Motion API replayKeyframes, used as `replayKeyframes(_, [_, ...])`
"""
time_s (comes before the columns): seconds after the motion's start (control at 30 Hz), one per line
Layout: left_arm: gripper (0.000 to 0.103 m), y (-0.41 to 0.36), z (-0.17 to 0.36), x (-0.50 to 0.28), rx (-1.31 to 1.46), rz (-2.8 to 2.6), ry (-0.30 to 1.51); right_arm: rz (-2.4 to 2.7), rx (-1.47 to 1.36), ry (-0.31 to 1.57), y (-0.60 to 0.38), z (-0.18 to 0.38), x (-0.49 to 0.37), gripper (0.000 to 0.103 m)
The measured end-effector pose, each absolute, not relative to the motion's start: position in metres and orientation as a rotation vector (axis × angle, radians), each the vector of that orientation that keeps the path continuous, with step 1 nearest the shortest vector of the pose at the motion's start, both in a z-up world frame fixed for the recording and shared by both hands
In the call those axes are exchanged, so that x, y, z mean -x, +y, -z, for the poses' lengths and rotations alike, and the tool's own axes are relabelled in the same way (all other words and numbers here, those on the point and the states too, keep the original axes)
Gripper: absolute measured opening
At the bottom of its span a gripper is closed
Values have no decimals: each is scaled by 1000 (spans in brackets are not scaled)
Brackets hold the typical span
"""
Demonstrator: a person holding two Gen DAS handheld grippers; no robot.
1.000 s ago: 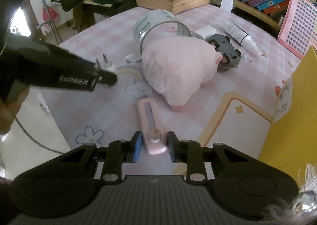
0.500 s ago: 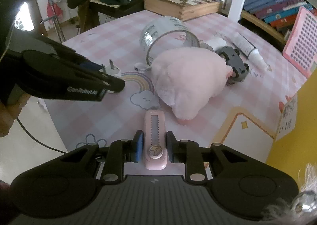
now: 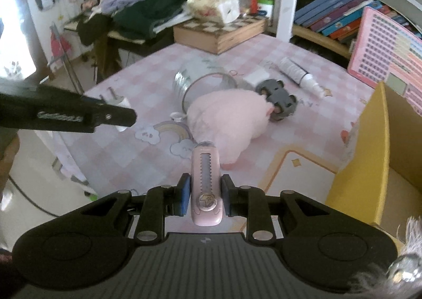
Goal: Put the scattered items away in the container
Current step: 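Lift the white plug and pink stick and carry both toward the yellow box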
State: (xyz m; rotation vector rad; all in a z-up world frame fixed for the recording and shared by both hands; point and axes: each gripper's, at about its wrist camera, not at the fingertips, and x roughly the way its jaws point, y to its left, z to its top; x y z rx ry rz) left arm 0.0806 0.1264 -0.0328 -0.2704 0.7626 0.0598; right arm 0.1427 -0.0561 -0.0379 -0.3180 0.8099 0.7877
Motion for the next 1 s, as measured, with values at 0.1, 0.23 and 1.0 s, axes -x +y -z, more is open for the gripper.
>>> replayKeyframes(0.1, [24, 123, 22, -68, 301, -41, 742, -777, 290, 802, -65, 28, -135, 23])
replayKeyframes(0.23, [24, 117, 9, -54, 323, -14, 713, -765, 260, 786, -78, 15, -122, 23])
replayKeyframes(1.0, [24, 67, -22, -8, 289, 168, 645, -587, 108, 769, -154, -11, -55, 23])
